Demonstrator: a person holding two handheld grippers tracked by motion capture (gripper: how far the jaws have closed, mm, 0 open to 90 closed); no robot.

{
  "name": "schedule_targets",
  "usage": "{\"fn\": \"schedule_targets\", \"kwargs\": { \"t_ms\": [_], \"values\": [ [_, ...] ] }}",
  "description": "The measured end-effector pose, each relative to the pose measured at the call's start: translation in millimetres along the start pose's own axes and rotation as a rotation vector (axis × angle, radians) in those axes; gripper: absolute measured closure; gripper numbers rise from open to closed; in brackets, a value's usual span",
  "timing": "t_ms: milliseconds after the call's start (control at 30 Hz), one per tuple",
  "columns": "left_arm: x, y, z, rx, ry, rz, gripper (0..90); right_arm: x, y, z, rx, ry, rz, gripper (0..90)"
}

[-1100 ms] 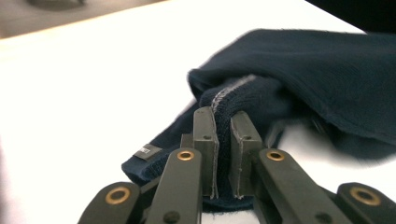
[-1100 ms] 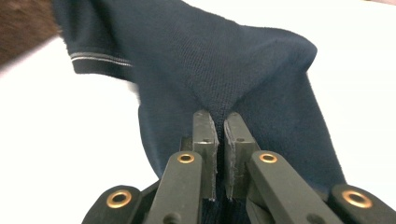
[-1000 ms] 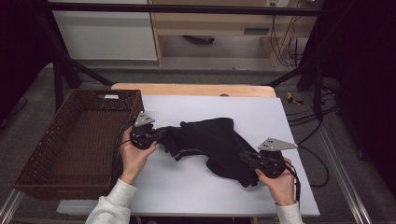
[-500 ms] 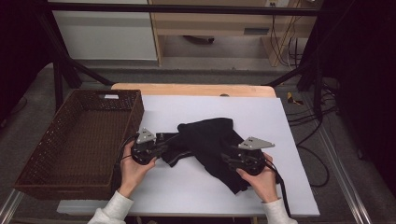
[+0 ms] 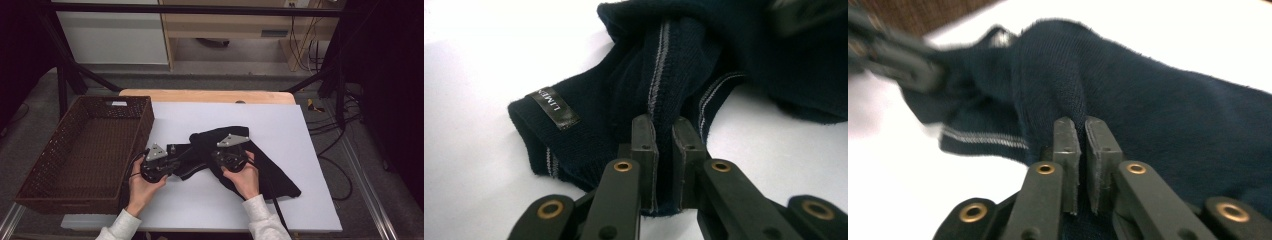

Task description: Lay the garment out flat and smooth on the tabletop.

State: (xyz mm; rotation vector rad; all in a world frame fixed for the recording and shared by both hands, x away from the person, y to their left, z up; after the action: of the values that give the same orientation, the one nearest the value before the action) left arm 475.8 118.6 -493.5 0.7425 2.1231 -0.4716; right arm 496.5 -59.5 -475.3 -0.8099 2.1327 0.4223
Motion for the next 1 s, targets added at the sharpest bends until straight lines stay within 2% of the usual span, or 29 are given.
{"fn": "schedule_targets", "kwargs": {
  "t_ms": [67, 133, 233, 333, 367, 400, 433, 533, 600, 700, 867, 933, 1000],
  "values": [
    [-1.5, 0.8, -1.5, -0.006, -0.007, -0.004, 82.7, -8.5, -8.0, -16.1, -0.004, -0.049, 0.028, 86.3],
    [-2.5, 0.6, -2.6, -0.01, -0.012, -0.003, 82.7, -14.3, -19.5, -33.5, 0.022, -0.085, 0.046, 86.5],
    [-3.3, 0.3, -3.2, -0.012, -0.015, -0.008, 82.8, -19.3, -48.4, -62.9, 0.091, -0.138, 0.07, 86.5],
    [-3.9, 0.3, -3.5, -0.013, -0.018, -0.009, 82.8, -17.1, -72.0, -78.1, 0.139, -0.149, 0.097, 86.5],
    [-3.8, 0.4, -3.4, -0.015, -0.018, -0.009, 82.7, -14.9, -78.4, -79.2, 0.151, -0.143, 0.105, 86.4],
    [-3.8, 0.4, -3.4, -0.015, -0.018, -0.009, 82.8, -14.9, -78.4, -79.2, 0.151, -0.143, 0.105, 86.4],
    [-3.4, 1.0, -2.9, -0.018, -0.018, -0.01, 82.7, -6.7, -90.4, -76.5, 0.185, -0.113, 0.105, 86.4],
    [-1.9, 1.2, -2.3, -0.02, -0.013, -0.006, 82.7, 4.3, -97.5, -70.2, 0.2, -0.08, 0.112, 86.4],
    [-1.1, 0.6, -1.5, -0.018, -0.012, -0.007, 82.8, 7.4, -97.2, -69.3, 0.17, -0.102, 0.135, 86.4],
    [-3.8, 1.8, -3.7, -0.021, -0.016, -0.008, 82.8, 1.4, -91.5, -77.3, 0.14, -0.144, 0.138, 86.5],
    [-22.2, 0.5, -19.3, -0.009, -0.071, -0.019, 83.1, -9.9, -95.1, -94.3, 0.174, -0.172, 0.112, 86.5],
    [-34.1, 1.5, -29.1, 0.0, -0.112, -0.04, 83.2, -10.3, -102.9, -99.8, 0.194, -0.177, 0.12, 86.6],
    [-42.9, 3.4, -34.8, -0.007, -0.124, -0.051, 83.2, -9.0, -113.8, -103.6, 0.221, -0.183, 0.129, 86.5]
  ]
}}
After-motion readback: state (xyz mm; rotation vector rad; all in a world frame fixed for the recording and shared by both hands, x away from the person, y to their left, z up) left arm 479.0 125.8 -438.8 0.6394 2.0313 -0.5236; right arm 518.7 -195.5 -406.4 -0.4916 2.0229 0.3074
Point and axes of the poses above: each handheld gripper's, and its own axes: z roughly forward along the jaws, x roughly out of its underside, y roughly to its left, the point moved 8 cm from there along z, roughly forward along the jaws
